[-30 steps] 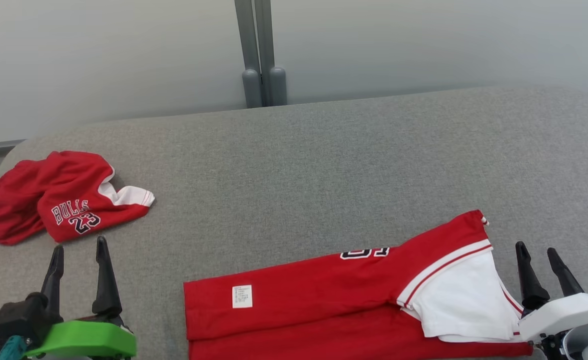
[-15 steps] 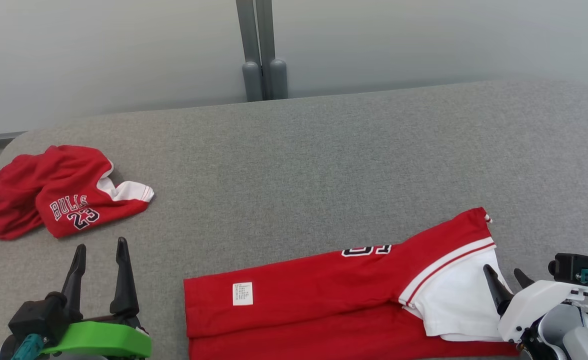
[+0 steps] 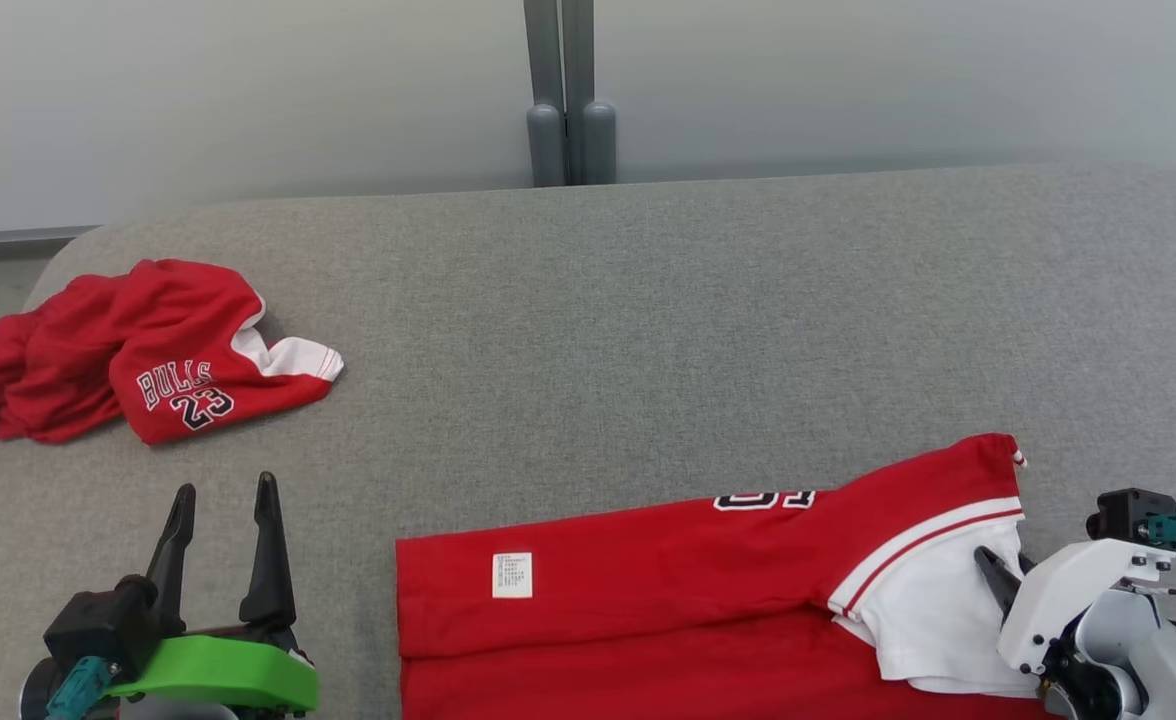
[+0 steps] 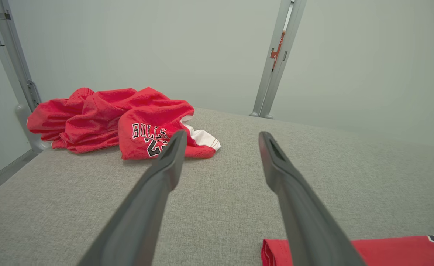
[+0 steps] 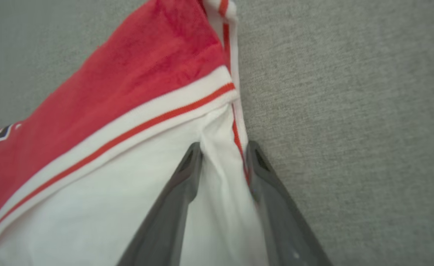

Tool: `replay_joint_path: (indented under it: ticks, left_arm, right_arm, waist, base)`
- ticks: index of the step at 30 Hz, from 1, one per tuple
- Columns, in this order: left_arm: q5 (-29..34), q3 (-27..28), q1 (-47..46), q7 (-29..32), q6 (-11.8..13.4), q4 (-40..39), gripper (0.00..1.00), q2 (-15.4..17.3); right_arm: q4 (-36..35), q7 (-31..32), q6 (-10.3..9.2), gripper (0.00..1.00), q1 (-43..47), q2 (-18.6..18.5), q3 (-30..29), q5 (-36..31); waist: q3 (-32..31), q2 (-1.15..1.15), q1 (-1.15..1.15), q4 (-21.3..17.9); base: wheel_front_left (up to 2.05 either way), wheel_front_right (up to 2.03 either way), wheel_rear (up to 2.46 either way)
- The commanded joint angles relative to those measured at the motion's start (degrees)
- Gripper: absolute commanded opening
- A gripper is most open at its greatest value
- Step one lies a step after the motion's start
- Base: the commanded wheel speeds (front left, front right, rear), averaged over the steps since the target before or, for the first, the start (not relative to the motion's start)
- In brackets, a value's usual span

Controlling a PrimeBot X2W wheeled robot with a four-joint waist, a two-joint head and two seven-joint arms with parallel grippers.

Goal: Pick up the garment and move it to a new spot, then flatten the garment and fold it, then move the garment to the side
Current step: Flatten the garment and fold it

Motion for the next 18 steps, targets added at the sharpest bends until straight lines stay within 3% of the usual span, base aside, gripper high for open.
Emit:
replay_joint_path:
  ticks: [1, 9, 18]
  left_arm:
    - [0.31, 0.28, -0.87, -0.17, -0.39, 0.27, 1.0, -0.05]
    - [0.89, 1.09, -0.28, -0.18, -0.58, 0.39, 1.0, -0.86]
    - [1.49, 2.1, 0.95, -0.18, -0.67, -0.52, 1.0, -2.07]
  right_arm:
    - [0.21, 0.14, 0.24, 0.0, 1.11, 1.6, 1.9, 0.77]
    - [-2.9, -4.47, 0.2, 0.0, -1.26, -1.55, 3.69, 5.72]
    - [-3.14, -6.49, 0.14, 0.0, -2.76, -9.23, 1.76, 7.85]
  waist:
    - [-0.09, 0.0, 0.0, 0.19]
    - [-0.43, 0.0, 0.0, -0.14]
    - [-0.38, 0.0, 0.0, -1.06]
  base:
    - [0.0, 0.0, 0.0]
    - [0.0, 0.0, 0.0]
    - [0.0, 0.0, 0.0]
